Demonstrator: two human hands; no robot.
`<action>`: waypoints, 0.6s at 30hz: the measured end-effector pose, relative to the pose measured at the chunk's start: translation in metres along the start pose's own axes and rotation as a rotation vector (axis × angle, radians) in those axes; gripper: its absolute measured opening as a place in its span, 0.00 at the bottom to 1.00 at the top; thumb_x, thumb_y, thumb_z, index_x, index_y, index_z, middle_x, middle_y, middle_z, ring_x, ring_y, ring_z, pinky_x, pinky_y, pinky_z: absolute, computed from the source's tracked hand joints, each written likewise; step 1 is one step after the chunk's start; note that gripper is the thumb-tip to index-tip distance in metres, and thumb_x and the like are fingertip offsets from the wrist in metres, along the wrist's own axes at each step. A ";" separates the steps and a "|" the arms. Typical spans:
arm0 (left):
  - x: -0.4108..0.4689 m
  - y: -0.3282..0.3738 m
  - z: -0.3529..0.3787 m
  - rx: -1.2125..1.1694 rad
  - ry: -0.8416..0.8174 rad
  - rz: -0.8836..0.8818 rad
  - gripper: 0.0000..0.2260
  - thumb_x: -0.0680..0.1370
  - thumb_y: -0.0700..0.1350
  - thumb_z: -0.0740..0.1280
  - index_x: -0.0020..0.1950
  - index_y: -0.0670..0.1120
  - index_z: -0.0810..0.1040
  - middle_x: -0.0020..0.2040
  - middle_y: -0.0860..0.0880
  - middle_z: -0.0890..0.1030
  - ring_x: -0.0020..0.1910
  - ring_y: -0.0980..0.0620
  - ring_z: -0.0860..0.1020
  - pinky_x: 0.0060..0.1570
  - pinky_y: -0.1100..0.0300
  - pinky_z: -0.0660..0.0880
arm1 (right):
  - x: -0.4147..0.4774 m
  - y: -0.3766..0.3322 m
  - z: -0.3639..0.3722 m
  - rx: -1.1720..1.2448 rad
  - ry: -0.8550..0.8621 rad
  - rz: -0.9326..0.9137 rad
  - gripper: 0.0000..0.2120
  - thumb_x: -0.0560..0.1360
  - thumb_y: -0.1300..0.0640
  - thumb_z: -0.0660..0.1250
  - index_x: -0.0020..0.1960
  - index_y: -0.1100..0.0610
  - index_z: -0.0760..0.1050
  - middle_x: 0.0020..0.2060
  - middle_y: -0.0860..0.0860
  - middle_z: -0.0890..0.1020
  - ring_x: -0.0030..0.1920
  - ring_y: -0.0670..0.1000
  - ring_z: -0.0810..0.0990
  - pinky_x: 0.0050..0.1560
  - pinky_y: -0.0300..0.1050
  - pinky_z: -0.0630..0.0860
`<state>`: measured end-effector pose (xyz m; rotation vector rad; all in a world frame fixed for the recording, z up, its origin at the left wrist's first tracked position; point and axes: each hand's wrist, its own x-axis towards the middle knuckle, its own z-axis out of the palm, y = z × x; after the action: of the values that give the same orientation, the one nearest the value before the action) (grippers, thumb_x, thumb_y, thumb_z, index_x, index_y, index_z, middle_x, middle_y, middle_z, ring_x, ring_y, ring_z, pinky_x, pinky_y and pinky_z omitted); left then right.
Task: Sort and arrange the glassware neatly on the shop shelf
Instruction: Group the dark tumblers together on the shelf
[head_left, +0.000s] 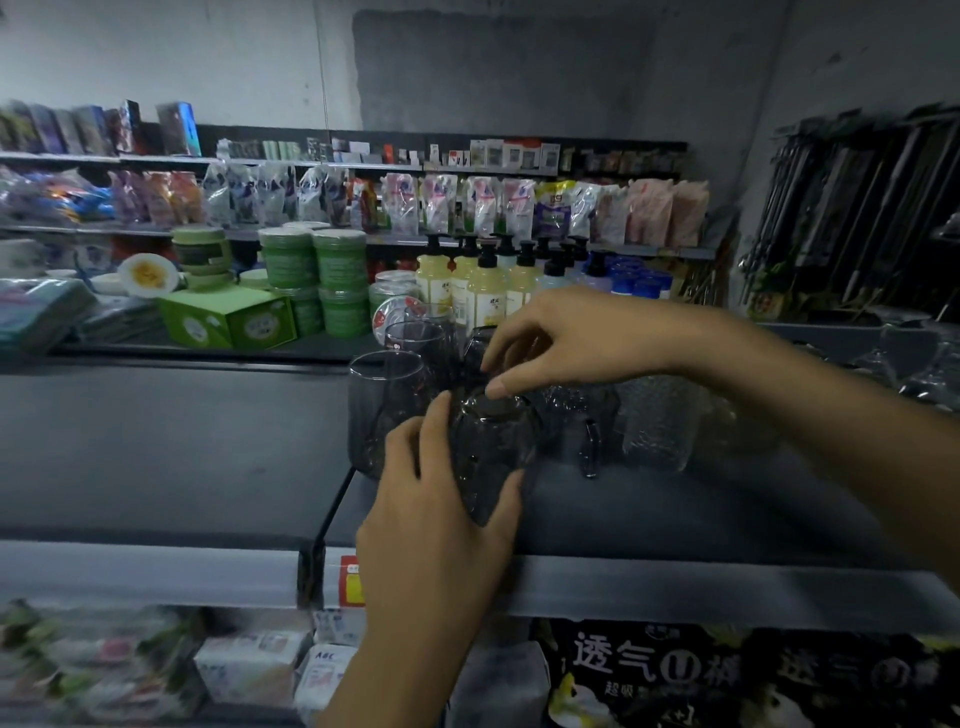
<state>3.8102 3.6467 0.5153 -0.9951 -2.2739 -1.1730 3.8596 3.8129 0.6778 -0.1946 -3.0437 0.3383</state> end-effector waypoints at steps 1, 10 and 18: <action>-0.004 -0.001 -0.002 0.025 -0.024 -0.027 0.40 0.73 0.67 0.69 0.80 0.57 0.58 0.73 0.53 0.67 0.60 0.47 0.80 0.41 0.53 0.80 | -0.006 -0.004 0.003 -0.011 -0.022 -0.003 0.19 0.75 0.40 0.73 0.62 0.47 0.82 0.51 0.40 0.85 0.50 0.37 0.82 0.56 0.37 0.79; -0.011 0.011 -0.011 0.059 -0.199 -0.100 0.31 0.79 0.62 0.65 0.80 0.57 0.59 0.71 0.56 0.72 0.62 0.50 0.79 0.51 0.57 0.74 | -0.008 0.005 0.021 -0.072 0.022 0.015 0.22 0.68 0.51 0.82 0.61 0.49 0.83 0.54 0.44 0.85 0.51 0.42 0.83 0.58 0.43 0.81; 0.008 0.015 -0.001 0.038 -0.263 -0.164 0.19 0.81 0.59 0.65 0.71 0.57 0.73 0.65 0.54 0.80 0.61 0.47 0.80 0.53 0.52 0.76 | 0.014 0.023 0.024 -0.136 0.078 0.071 0.21 0.68 0.58 0.82 0.61 0.51 0.84 0.54 0.47 0.87 0.52 0.46 0.85 0.58 0.47 0.81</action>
<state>3.8159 3.6547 0.5286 -1.0158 -2.6172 -1.1140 3.8466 3.8317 0.6498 -0.3172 -2.9883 0.1250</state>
